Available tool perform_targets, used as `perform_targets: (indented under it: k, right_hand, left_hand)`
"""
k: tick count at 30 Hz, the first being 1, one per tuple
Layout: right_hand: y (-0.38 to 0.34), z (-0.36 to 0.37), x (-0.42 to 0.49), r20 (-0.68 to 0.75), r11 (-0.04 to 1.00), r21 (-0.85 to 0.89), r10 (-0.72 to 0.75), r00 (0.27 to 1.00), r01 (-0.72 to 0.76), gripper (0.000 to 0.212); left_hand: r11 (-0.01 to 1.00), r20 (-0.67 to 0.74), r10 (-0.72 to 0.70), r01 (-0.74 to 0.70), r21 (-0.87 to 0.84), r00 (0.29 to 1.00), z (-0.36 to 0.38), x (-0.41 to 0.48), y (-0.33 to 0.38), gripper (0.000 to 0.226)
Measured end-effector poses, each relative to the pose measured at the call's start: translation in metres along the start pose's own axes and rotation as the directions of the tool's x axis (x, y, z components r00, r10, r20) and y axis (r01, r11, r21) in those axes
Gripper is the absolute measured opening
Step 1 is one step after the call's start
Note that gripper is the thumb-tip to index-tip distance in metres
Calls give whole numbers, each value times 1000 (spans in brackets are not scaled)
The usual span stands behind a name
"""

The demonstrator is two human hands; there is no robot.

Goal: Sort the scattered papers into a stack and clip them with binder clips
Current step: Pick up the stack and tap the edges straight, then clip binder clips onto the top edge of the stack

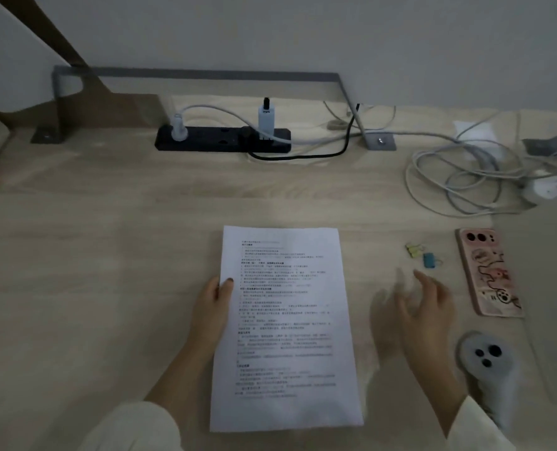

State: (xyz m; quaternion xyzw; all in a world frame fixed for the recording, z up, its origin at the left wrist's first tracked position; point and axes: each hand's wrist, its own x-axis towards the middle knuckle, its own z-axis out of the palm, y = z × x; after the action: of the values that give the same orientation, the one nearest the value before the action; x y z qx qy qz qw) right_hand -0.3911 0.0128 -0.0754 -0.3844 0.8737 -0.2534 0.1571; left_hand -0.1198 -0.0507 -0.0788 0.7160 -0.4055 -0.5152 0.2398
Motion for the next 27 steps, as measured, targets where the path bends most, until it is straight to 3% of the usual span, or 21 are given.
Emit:
perform_targets:
  k: [2, 6, 15, 20, 27]
  right_hand:
    - [11, -2, 23, -24, 998, -65, 12, 1000, -13, 59]
    - [17, 6, 51, 65, 997, -76, 34, 997, -29, 70]
    - [-16, 45, 54, 132, 963, -90, -241, 961, 254, 47]
    - [-45, 76, 30, 231, 902, -78, -397, 888, 424, 44]
    - [-75, 80, 16, 213, 900, -55, -412, 886, 432, 44]
  left_hand:
    - [1000, -4, -1, 1, -15, 1000, 1, 2, -1, 23]
    - [1000, -7, 5, -5, -24, 1000, 3, 2, -3, 21]
    - [998, -68, -32, 28, -59, 997, -22, 5, -15, 25]
    - [995, -99, -46, 37, -92, 994, -49, 8, -24, 23]
    - [995, -107, -23, 12, -101, 994, -72, 17, -32, 23]
